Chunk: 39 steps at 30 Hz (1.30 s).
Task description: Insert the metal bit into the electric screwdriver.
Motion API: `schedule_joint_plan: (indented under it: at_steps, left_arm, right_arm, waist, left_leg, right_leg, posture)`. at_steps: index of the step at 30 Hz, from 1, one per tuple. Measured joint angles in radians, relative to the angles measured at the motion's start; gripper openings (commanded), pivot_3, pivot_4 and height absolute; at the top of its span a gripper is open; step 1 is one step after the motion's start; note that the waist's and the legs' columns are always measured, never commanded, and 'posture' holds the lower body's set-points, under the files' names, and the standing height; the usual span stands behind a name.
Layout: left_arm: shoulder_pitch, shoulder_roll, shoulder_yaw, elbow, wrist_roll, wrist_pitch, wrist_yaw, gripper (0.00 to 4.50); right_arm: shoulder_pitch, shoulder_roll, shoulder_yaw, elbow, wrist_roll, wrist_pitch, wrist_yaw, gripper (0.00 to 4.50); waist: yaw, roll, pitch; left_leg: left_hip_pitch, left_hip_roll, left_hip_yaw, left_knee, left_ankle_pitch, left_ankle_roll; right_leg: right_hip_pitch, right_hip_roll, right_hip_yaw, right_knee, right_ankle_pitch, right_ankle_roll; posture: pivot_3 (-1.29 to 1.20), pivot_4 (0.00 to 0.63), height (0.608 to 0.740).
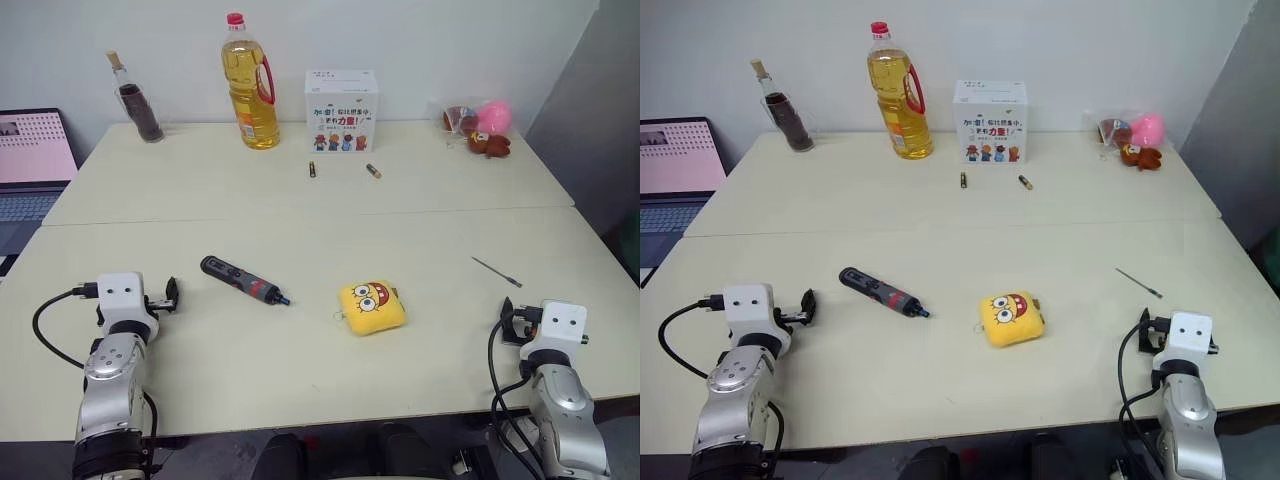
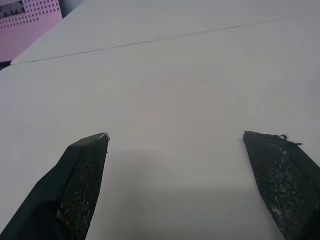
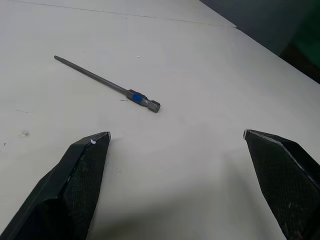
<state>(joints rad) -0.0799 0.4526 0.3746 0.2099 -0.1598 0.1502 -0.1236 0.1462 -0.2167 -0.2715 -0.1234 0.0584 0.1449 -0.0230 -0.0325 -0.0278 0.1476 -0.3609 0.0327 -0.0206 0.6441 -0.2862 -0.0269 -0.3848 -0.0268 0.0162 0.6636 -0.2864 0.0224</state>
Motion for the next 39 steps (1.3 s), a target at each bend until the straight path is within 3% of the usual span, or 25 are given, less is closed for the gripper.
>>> schedule_joint_plan:
  at_steps: [8, 14, 18, 21, 26, 30, 39]
  left_arm:
    - [0.006, 0.006, 0.009, 0.003, -0.02, -0.002, -0.012, 4.48]
    - [0.039, 0.134, 0.026, -0.001, -0.086, 0.066, -0.175, 4.48]
    - [0.049, 0.351, 0.008, -0.074, -0.15, 0.101, -0.487, 4.48]
    - [-0.004, 0.471, -0.005, -0.172, -0.24, 0.179, -0.687, 4.48]
    - [-0.047, 0.584, -0.087, -0.315, -0.376, 0.299, -0.955, 4.48]
    - [-0.143, 0.607, -0.194, -0.372, -0.378, 0.297, -1.062, 4.48]
    - [-0.244, 0.558, -0.362, -0.482, -0.36, 0.245, -1.184, 4.48]
  right_arm:
    - [-0.007, -0.011, 0.003, 0.0, -0.002, 0.011, 0.007, 4.5]
    - [0.008, -0.1, 0.018, -0.049, 0.0, 0.055, 0.093, 4.5]
    - [-0.007, -0.223, 0.042, -0.148, 0.094, 0.168, 0.285, 4.5]
    - [-0.065, -0.353, 0.086, -0.23, 0.238, 0.271, 0.508, 4.5]
    - [-0.135, -0.541, 0.093, -0.297, 0.451, 0.408, 0.801, 4.5]
    - [-0.215, -0.609, 0.129, -0.278, 0.487, 0.445, 0.92, 4.5]
    - [-0.341, -0.592, 0.265, -0.24, 0.478, 0.449, 1.008, 4.5]
  waist:
    - [-0.001, 0.0, 0.0]
    - [-0.002, 0.002, 0.006]
    - [0.003, 0.003, 0.019]
    - [0.007, 0.009, 0.025]
    - [0.006, 0.006, 0.033]
    - [0.006, 0.004, 0.035]
    - [0.004, 0.004, 0.036]
  left_leg:
    - [0.0, 0.0, 0.0, 0.0, 0.0, 0.0]
    - [-0.002, 0.0, 0.0, -0.001, 0.0, 0.0]
    - [-0.004, 0.001, -0.001, -0.001, 0.0, 0.0]
    - [-0.005, -0.002, -0.001, 0.0, 0.0, 0.0]
    - [-0.006, -0.003, -0.002, -0.001, 0.0, 0.001]
    - [-0.007, -0.003, -0.002, 0.0, 0.0, 0.001]
    - [-0.017, -0.003, -0.003, 0.003, 0.0, 0.001]
  right_leg:
    - [0.0, 0.0, 0.0, 0.0, 0.0, 0.0]
    - [-0.004, 0.001, 0.0, 0.0, 0.0, -0.001]
    - [-0.004, 0.003, -0.002, 0.0, -0.001, -0.002]
    - [-0.004, 0.003, -0.001, 0.0, -0.001, -0.001]
    - [-0.004, 0.003, -0.002, -0.001, -0.001, 0.0]
    - [-0.005, 0.005, -0.003, -0.002, -0.001, 0.0]
    - [-0.014, 0.006, -0.003, 0.001, -0.001, 0.0]
  posture:
    - [0.0, 0.15, 0.74]
    - [0.0, 0.15, 0.74]
    - [0.0, 0.15, 0.74]
    - [0.0, 0.15, 0.74]
    - [0.0, 0.15, 0.74]
    - [0.0, 0.15, 0.74]
    - [0.0, 0.15, 0.74]
